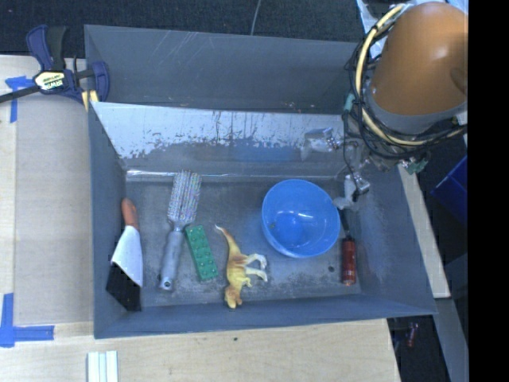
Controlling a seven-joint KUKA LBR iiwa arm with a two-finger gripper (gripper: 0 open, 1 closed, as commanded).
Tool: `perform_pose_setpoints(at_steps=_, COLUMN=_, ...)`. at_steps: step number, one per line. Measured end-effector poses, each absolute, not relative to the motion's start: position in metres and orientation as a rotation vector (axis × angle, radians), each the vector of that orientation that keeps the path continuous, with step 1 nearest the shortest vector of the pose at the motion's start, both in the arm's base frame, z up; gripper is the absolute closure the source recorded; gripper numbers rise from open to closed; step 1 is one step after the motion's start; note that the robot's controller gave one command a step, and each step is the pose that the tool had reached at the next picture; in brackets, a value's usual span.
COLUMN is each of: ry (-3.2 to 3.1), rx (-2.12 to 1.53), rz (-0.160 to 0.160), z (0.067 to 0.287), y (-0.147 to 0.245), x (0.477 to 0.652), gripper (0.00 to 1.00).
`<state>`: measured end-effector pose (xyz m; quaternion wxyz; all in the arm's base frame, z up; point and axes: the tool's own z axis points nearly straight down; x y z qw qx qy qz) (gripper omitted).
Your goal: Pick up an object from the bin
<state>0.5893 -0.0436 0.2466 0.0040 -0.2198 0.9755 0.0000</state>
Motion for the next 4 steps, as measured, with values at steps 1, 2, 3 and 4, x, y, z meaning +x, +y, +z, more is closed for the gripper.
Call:
perform_pose_setpoints(at_steps=1, ry=3.057, rx=-0.688, rz=0.0, z=0.247, y=-0.044, x=0.589, gripper=0.0)
perform_pose_setpoints(at_steps=2, ry=3.065, rx=-0.619, rz=-0.002, z=0.192, y=-0.043, x=0.593, gripper=0.0)
perform_pose_setpoints(at_steps=3, ry=3.059, rx=-0.613, rz=-0.004, z=0.104, y=-0.044, x=0.621, gripper=1.0)
perform_pose_setpoints(at_steps=4, ry=3.059, rx=-0.613, rz=-0.005, z=0.105, y=-0.044, x=0.621, gripper=1.0)
